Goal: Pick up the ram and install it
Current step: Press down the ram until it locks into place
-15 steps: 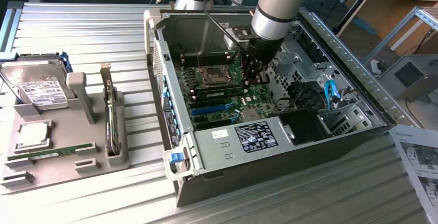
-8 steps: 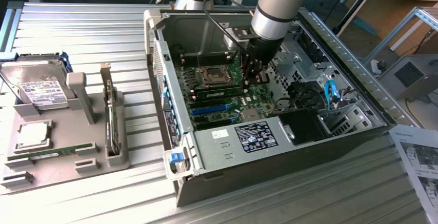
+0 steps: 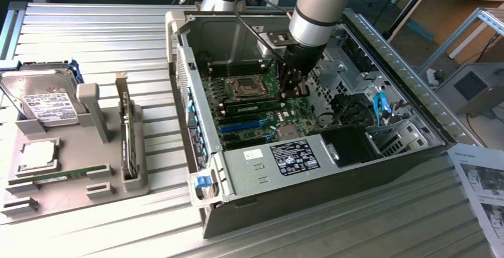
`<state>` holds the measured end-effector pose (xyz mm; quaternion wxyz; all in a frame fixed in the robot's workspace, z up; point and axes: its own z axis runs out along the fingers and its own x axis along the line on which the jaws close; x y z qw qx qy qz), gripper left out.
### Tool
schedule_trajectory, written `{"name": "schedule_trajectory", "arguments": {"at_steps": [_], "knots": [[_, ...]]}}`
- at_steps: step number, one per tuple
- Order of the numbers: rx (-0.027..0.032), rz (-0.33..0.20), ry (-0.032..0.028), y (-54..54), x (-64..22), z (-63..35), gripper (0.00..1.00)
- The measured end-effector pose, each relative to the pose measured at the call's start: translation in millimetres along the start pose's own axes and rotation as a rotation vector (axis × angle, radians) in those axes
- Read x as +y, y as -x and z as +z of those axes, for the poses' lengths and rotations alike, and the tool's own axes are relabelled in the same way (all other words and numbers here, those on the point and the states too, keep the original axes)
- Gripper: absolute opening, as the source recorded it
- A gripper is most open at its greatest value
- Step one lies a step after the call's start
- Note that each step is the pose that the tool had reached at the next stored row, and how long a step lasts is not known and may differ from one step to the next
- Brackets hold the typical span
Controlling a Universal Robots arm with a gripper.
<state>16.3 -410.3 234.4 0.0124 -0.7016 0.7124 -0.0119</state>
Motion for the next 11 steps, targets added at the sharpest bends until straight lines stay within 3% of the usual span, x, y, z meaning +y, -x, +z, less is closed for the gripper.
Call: {"name": "schedule_trajectory", "arguments": {"at_steps": [11], "knots": [[-0.0003, 0.000, -0.0003, 0.0, 0.2, 2.3, 0.11]]}}
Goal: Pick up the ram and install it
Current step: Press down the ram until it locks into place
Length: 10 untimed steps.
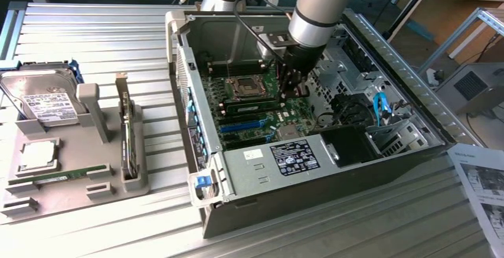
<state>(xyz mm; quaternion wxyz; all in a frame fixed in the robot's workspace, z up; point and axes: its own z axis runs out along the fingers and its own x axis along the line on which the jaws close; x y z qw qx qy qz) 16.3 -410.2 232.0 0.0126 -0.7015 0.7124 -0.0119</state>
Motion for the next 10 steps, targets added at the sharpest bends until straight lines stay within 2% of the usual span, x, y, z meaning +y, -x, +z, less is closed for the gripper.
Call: {"name": "schedule_trajectory", "arguments": {"at_steps": [10], "knots": [[0.0002, 0.000, -0.0011, 0.0, 0.3, 1.6, 0.11]]}}
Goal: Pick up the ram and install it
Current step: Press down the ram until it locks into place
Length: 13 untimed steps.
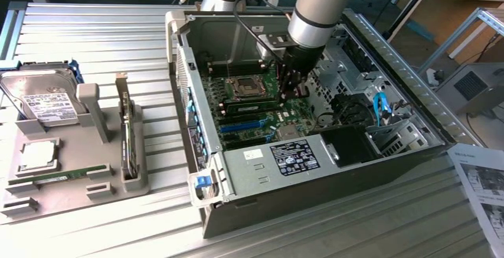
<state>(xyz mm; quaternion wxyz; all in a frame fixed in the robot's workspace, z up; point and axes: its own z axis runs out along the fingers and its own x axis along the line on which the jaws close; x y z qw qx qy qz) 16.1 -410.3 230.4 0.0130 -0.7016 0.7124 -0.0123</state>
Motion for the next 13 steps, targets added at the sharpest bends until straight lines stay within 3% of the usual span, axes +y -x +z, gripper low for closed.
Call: {"name": "schedule_trajectory", "arguments": {"at_steps": [4, 7, 11, 13], "knots": [[-0.0001, 0.000, 0.0000, 0.0, 0.0, -0.1, 0.11], [0.0000, 0.000, 0.0000, 0.0, -0.4, -11.6, 0.11], [-0.0001, 0.000, 0.0000, 0.0, 0.1, -11.9, 0.11], [0.0001, 0.000, 0.0000, -0.1, 4.5, -12.1, 0.11]]}}
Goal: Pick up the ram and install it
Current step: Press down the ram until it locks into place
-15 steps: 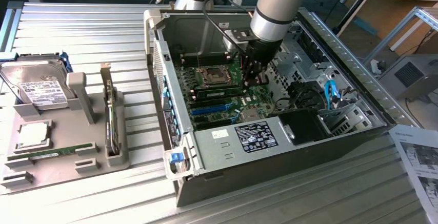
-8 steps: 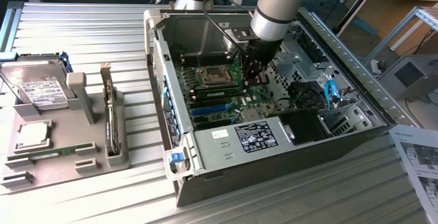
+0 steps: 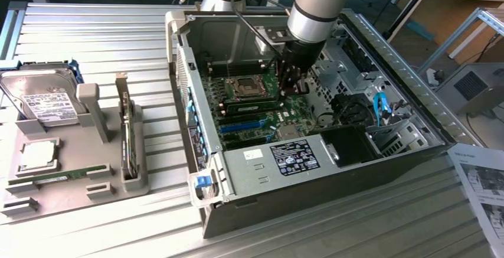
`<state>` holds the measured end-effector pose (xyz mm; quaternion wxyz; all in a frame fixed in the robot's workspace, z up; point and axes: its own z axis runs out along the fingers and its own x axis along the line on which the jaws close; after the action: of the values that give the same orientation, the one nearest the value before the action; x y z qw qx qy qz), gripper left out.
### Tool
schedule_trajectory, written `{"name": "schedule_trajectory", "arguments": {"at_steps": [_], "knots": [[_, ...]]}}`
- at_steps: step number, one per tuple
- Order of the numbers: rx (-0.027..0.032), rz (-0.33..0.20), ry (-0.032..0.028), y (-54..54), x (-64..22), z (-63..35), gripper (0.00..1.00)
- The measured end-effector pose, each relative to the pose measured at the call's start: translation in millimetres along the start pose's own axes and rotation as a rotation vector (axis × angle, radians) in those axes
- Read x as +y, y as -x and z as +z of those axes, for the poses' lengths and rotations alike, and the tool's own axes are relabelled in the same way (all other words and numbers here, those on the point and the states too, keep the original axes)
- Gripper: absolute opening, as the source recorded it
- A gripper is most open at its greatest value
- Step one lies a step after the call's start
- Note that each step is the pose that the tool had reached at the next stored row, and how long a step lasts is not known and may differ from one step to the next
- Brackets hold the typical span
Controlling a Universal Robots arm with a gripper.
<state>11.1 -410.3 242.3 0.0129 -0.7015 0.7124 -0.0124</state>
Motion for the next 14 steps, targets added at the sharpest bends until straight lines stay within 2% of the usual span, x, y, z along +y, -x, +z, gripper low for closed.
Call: {"name": "schedule_trajectory", "arguments": {"at_steps": [7, 14], "knots": [[-0.0001, 0.000, -0.0016, -0.3, 26.7, -0.8, 0.11], [0.0000, 0.000, -0.0017, -0.6, 45.0, -0.5, 0.11]]}}
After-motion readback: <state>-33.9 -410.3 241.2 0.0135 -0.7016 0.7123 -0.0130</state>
